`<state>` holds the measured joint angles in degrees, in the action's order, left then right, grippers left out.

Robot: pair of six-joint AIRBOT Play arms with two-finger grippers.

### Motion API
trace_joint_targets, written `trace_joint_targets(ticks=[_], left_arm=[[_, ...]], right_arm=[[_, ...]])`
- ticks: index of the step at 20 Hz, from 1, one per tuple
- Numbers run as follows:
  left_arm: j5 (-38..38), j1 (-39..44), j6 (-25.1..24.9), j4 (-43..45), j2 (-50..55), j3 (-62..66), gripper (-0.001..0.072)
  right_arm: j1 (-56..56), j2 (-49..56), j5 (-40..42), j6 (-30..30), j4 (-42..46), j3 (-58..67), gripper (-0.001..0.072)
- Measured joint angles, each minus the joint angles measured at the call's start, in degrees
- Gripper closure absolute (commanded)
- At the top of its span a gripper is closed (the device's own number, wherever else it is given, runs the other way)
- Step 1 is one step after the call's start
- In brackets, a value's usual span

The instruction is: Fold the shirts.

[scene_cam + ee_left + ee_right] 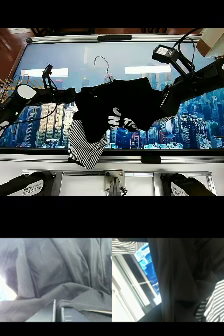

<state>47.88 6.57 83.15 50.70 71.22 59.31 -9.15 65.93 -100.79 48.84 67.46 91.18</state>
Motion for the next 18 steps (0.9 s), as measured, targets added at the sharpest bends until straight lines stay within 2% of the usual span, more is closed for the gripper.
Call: trace_joint_targets(ticks=[3, 5, 8, 10, 18], left_arm=[[0.3, -0.7, -2.6, -0.9, -1.3, 0.5, 0.0642], [0.3, -0.9, -6.3, -3.4, -2.8, 1.6, 0.0653], [0.2, -0.5, -12.7, -11.1, -5.5, 6.2, 0.0654], [0.3, 0.8, -15.2, -15.7, -6.9, 11.7, 0.0654], [-1.5, 9.2, -17.9, -21.9, -8.2, 34.9, 0.0655]], right_arm=[[0.0, 0.0, -0.1, 0.0, 0.8, 0.0, 0.066], [0.0, -0.1, 0.2, 0.0, 0.7, 0.0, 0.066], [0.0, -0.1, 1.7, 0.6, -0.5, 0.1, 0.066], [0.1, -0.2, 3.7, 1.1, -2.4, 0.1, 0.066], [0.0, -5.6, 21.1, 1.0, -13.6, 0.1, 0.066]])
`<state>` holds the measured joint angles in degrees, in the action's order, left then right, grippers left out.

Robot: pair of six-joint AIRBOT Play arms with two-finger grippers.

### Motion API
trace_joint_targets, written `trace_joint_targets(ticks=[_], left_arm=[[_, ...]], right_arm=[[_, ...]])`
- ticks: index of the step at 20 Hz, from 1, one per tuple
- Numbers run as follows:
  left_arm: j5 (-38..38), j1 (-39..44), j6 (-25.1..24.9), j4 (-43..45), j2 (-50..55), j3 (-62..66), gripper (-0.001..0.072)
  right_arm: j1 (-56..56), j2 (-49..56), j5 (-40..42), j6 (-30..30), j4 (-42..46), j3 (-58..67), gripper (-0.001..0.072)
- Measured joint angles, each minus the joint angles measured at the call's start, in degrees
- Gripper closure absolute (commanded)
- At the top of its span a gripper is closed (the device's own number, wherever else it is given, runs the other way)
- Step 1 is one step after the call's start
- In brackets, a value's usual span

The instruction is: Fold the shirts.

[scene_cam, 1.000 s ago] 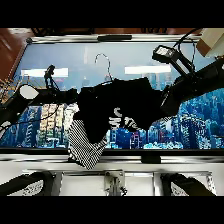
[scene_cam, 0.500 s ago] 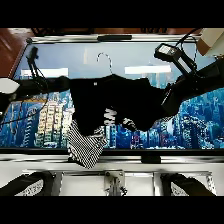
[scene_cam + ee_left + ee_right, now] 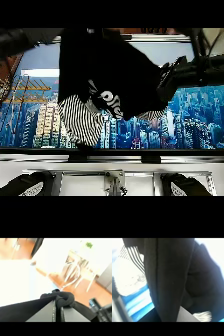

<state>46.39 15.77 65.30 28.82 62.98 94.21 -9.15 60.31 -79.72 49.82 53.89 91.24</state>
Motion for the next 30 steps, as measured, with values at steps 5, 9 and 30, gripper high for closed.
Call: trace_joint_targets(ticks=[5, 9, 30], left_arm=[[1.0, 3.0, 2.8, 0.0, 0.0, 4.9, 0.0478], [0.3, 3.5, 2.9, 0.8, -0.2, 6.2, -0.0005], [4.8, 2.4, -0.6, 9.0, -1.3, 9.2, -0.0003]], right_arm=[[0.0, -5.8, 11.1, -0.3, -1.5, 0.0, 0.066], [0.1, -8.4, 13.5, 0.3, -1.5, 0.0, 0.066], [12.1, -9.4, 41.1, 47.6, 68.1, -0.1, 0.066]])
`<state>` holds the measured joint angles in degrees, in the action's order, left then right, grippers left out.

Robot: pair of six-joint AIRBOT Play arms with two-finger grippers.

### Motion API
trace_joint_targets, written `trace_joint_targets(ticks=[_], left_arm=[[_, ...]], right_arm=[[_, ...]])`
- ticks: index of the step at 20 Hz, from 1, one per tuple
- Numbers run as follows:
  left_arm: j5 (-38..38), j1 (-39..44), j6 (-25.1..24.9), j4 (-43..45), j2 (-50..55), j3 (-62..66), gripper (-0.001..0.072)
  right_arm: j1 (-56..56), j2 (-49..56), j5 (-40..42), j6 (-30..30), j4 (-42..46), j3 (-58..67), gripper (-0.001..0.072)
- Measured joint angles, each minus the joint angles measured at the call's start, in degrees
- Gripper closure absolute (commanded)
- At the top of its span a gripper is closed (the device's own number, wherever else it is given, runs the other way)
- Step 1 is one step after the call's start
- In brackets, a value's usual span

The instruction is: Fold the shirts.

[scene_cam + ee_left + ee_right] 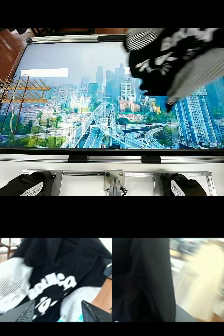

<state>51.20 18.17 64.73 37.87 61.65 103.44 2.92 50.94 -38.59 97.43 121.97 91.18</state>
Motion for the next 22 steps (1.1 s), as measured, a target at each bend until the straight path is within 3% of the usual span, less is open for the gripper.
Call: trace_joint_targets(ticks=[3, 11, 22], left_arm=[[0.3, 0.0, 0.0, 0.2, 0.0, 0.0, -0.0003], [0.5, 0.0, 0.0, 0.3, 0.0, 0.0, -0.0002], [0.5, 0.0, 1.6, 0.3, 0.0, 0.0, -0.0003]], right_arm=[[11.4, 0.3, -1.0, 6.1, 3.8, 0.0, 0.066], [35.4, 2.3, 0.2, 15.0, 4.6, 0.2, 0.066], [49.6, 9.4, 5.3, 17.4, 4.3, 0.8, 0.066]])
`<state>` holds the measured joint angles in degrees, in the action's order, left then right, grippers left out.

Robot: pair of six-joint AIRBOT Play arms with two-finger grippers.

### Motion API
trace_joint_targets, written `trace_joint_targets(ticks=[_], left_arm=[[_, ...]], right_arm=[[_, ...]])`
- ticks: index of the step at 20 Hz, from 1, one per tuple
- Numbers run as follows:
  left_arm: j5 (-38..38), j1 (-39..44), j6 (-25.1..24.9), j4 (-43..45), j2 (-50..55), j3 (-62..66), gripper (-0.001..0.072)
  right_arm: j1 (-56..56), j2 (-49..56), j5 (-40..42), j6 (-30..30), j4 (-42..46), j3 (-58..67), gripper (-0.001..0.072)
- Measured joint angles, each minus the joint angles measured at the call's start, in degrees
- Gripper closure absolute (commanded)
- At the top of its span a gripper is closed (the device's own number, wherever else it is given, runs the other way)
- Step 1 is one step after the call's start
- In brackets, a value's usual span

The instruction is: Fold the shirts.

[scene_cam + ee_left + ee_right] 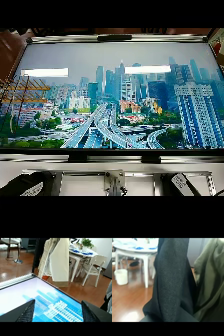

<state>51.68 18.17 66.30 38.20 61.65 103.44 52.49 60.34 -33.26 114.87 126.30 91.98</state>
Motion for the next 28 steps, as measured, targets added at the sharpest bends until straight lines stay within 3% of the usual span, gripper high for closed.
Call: trace_joint_targets(ticks=[7, 16, 17, 19, 25, 28], left_arm=[[0.0, 0.0, 2.7, 0.0, 0.0, 0.0, -0.0002], [0.0, 0.0, 6.1, 0.0, 0.0, 0.0, -0.0003], [0.0, 0.0, 6.3, 0.0, 0.0, 0.0, -0.0003], [0.0, 0.0, 6.6, 0.0, 0.0, 0.0, -0.0003], [0.1, 0.0, 6.8, 0.2, 0.1, -0.1, -0.0003], [1.7, 0.0, 6.9, 3.3, 0.8, -0.1, -0.0003]], right_arm=[[9.2, 6.2, 3.3, 1.0, -3.5, 8.9, 0.066], [14.1, 11.9, -2.3, -6.3, -11.2, 13.3, 0.0658], [14.5, 12.0, -2.3, -6.0, -11.4, 13.4, 0.0634], [15.3, 11.9, -4.0, -5.9, -12.2, 13.5, 0.0123], [15.8, 6.3, -11.4, -7.6, -14.2, 13.6, 0.0123], [15.8, 1.0, -18.9, -8.9, -16.2, 13.6, 0.0123]])
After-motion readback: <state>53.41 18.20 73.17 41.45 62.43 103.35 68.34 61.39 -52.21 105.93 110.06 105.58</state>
